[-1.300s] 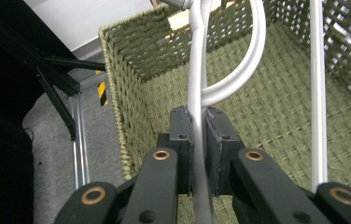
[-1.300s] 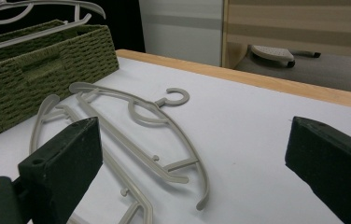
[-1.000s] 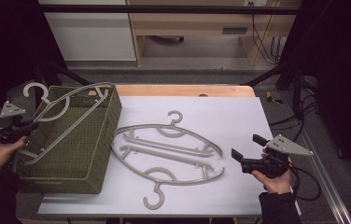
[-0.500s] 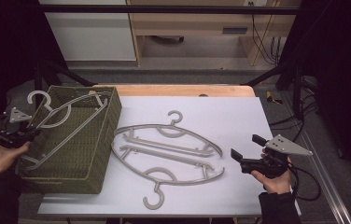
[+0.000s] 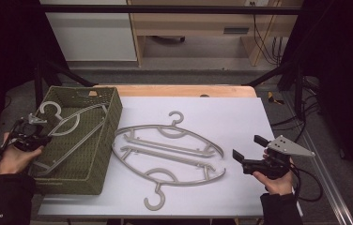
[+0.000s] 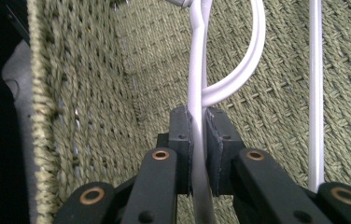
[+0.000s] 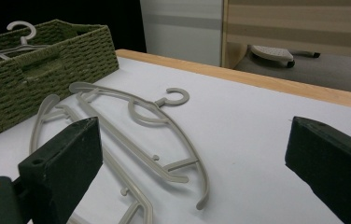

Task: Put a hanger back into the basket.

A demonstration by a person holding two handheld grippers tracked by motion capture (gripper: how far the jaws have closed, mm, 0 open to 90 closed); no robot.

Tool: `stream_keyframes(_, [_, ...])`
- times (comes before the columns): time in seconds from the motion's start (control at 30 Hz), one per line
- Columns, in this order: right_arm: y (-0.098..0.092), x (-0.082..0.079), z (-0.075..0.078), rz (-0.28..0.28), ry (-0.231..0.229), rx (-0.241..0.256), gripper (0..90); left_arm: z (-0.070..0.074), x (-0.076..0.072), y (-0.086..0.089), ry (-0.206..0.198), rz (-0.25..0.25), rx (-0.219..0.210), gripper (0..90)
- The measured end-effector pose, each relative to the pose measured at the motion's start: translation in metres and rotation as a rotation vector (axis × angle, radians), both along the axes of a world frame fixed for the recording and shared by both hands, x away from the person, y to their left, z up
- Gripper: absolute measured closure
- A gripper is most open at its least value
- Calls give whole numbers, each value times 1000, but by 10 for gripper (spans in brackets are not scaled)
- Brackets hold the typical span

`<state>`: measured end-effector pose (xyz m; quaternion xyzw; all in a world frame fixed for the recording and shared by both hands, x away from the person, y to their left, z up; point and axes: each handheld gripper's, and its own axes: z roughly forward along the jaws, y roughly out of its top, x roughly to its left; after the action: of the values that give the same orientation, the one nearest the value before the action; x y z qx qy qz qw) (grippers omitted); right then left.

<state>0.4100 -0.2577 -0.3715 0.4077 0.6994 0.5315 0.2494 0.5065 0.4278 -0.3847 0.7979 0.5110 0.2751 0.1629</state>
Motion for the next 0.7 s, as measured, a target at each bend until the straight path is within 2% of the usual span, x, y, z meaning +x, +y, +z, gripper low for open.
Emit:
stream_keyframes(0.13, [0, -1, 0, 1, 0, 1, 41, 0, 0, -1, 7, 19, -3, 799])
stream_keyframes(0.2, [1, -1, 1, 4, -2, 0, 40, 1, -2, -1, -2, 18, -4, 767])
stream_keyframes(0.33, [0, -1, 1, 1, -1, 4, 41, 9, -8, -2, -35, 6, -48, 750])
stream_keyframes(0.43, [0, -1, 1, -1, -2, 2, 41, 19, -16, -8, -78, -24, -85, 718])
stream_keyframes(0.63, [1, -2, 2, 2, -4, 0, 41, 40, -35, -30, -212, -109, -202, 597])
stream_keyframes(0.7, [1, -2, 2, 2, -4, 0, 41, 44, -40, -40, -249, -139, -227, 551])
